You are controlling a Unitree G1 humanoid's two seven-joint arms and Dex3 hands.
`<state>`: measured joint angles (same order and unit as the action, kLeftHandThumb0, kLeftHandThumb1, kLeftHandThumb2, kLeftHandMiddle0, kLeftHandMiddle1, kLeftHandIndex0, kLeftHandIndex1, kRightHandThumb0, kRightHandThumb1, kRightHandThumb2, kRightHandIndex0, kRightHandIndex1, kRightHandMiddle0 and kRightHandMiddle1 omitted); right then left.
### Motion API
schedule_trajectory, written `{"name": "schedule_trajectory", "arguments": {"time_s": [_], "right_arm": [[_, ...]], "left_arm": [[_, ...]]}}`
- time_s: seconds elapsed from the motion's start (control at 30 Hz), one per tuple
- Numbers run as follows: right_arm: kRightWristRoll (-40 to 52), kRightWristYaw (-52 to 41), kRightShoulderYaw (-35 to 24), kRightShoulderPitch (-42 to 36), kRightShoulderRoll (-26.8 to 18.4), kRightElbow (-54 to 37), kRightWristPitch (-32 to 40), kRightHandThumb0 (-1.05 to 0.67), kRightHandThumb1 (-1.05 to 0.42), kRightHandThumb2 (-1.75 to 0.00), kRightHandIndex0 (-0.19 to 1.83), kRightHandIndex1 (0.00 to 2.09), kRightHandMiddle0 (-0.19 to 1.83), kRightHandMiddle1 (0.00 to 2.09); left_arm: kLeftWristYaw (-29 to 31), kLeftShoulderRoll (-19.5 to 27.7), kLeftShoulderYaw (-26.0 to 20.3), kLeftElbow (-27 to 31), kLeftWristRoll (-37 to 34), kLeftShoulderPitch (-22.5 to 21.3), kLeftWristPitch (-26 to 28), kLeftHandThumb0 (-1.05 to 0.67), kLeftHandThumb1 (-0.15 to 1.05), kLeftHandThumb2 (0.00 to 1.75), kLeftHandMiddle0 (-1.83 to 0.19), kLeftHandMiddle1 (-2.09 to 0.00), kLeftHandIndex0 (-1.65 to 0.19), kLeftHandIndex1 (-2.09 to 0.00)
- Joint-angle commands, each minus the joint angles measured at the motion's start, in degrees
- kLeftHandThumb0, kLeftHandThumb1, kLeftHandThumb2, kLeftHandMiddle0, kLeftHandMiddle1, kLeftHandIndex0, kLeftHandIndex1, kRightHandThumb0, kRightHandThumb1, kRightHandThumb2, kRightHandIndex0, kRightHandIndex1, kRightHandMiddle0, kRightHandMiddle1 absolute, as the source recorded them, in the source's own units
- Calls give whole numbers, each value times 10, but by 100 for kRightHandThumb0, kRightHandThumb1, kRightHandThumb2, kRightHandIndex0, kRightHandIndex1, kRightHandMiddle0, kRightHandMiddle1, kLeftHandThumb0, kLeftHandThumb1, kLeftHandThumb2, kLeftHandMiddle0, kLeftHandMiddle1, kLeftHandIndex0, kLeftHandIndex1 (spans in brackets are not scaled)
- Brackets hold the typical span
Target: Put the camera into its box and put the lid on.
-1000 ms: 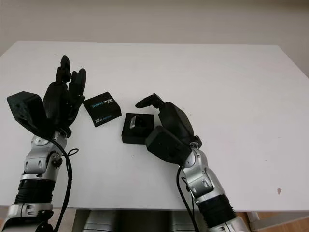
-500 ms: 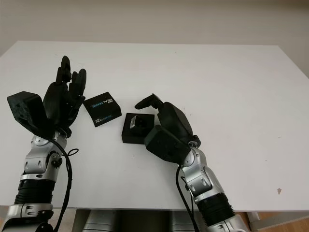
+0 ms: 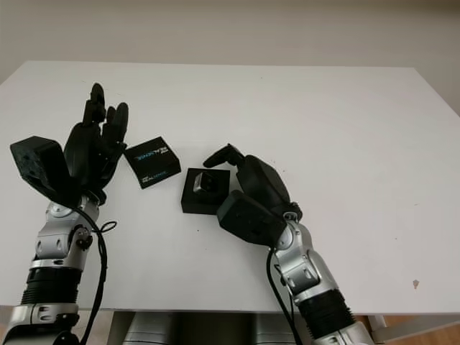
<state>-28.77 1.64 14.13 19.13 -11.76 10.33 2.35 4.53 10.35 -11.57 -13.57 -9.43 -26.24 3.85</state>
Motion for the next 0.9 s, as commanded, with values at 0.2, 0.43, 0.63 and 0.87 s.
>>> {"name": "schedule_trajectory", "arguments": {"time_s": [0.2,0.43,0.63,0.87], "right_arm": [[-1,10,-2,-2,-6,10,-12,-48,-88,-6,40,8,29,114],[-9,17,3,3,-6,24,-13,-47,-89,-6,41,8,32,114],[-18,33,9,6,-11,44,-40,-48,-88,-5,44,10,38,118],[-21,38,9,9,-10,54,-48,-46,-89,-6,46,11,39,120]], "left_arm": [[1,2,0,11,1,3,-2,-64,105,40,19,0,19,0],[3,3,0,11,-1,3,-2,-65,105,39,19,0,19,0],[1,3,0,15,0,4,3,-65,105,39,19,0,19,0],[-1,1,0,14,2,4,-1,-64,105,40,19,0,19,0]]}}
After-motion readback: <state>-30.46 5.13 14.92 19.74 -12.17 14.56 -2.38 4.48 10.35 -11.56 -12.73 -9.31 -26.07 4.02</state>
